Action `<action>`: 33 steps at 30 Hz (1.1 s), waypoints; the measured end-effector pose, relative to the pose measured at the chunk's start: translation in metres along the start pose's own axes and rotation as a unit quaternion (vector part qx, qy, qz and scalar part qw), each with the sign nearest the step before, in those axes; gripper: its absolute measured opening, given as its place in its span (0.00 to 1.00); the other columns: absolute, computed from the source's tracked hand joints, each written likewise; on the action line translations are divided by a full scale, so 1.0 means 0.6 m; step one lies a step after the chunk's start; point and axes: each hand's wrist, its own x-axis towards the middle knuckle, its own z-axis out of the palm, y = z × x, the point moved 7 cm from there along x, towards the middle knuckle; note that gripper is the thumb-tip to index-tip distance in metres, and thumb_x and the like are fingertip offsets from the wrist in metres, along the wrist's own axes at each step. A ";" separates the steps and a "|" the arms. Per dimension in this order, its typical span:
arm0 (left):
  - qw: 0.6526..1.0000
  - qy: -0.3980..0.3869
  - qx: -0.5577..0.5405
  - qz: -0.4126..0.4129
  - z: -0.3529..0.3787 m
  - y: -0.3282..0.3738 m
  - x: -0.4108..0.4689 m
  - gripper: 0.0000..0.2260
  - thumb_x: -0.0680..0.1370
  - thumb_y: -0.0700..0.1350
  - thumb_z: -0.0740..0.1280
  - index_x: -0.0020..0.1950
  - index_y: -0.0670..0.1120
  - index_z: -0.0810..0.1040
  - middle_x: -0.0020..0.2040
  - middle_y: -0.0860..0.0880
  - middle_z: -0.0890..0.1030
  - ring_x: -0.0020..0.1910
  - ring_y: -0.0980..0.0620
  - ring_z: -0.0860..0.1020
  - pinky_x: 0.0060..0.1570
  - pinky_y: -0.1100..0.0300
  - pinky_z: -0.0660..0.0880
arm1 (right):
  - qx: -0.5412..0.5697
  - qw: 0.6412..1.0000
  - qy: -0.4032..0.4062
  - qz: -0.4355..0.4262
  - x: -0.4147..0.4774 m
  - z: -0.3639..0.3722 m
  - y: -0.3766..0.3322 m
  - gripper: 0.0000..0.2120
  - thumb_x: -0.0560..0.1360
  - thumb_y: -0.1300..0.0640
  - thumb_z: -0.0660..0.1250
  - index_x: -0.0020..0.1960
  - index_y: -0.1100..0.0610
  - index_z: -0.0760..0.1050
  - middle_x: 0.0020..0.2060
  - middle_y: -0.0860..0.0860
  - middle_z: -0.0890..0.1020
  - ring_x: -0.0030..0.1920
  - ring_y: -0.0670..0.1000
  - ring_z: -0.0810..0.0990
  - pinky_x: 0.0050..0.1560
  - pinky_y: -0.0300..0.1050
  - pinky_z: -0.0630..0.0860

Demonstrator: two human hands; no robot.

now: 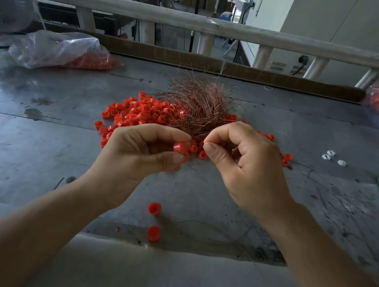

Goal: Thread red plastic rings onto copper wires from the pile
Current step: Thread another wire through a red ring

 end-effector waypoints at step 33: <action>0.994 0.045 0.097 0.036 0.000 0.011 -0.005 0.14 0.60 0.43 0.72 0.44 0.53 0.84 0.39 0.53 0.83 0.39 0.57 0.80 0.38 0.67 0.77 | 0.035 0.999 -0.018 0.009 -0.005 0.010 -0.006 0.03 0.71 0.61 0.66 0.41 0.59 0.77 0.36 0.49 0.79 0.39 0.44 0.75 0.39 0.27 0.68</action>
